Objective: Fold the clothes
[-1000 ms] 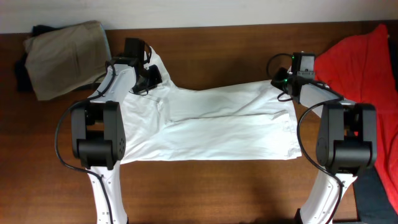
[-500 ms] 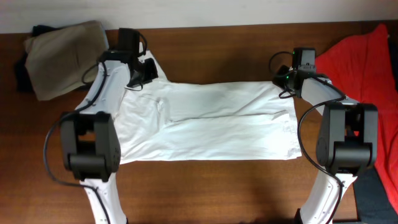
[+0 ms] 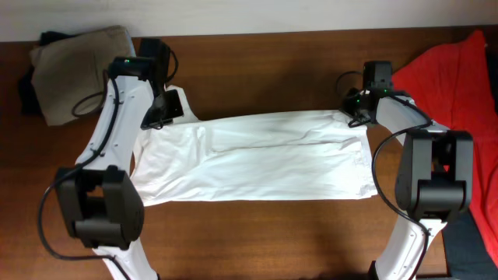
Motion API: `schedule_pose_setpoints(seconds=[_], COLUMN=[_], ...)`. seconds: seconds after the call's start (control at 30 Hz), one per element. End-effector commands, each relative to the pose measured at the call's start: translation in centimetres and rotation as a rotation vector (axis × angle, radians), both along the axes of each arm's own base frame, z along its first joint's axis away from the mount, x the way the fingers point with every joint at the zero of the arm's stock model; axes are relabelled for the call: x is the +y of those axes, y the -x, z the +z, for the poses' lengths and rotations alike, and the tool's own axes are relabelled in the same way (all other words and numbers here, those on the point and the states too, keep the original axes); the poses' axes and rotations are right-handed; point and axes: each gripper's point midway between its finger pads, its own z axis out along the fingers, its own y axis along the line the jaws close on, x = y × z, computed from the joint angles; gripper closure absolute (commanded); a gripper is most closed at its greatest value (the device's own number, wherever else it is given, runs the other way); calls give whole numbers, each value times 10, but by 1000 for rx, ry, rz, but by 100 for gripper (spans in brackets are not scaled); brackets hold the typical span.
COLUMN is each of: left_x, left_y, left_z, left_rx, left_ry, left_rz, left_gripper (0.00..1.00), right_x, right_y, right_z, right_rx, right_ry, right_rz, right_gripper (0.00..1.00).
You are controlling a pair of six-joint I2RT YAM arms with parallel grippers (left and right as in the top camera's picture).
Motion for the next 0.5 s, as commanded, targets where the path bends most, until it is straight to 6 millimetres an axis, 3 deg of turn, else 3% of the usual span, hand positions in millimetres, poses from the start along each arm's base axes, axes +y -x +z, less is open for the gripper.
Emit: schedule_pose_setpoints(seconds=[0.0,0.23,0.47], left_x=[30,32,31], left_y=[16,27,30], left_z=[26,21,12], left_rx=[-5,39,56], left_ry=[-139,-150,-147], left_rz=[76,74,73], left_gripper=[100,100,100], right_x=[-20,-29,-28], right_y=[-4,7,26], right_z=[42,86,94], right_rx=[-66,-107,-58], right_ry=[69,77,75], right_rz=[-78,-90,-88], right_gripper=[96,96,91])
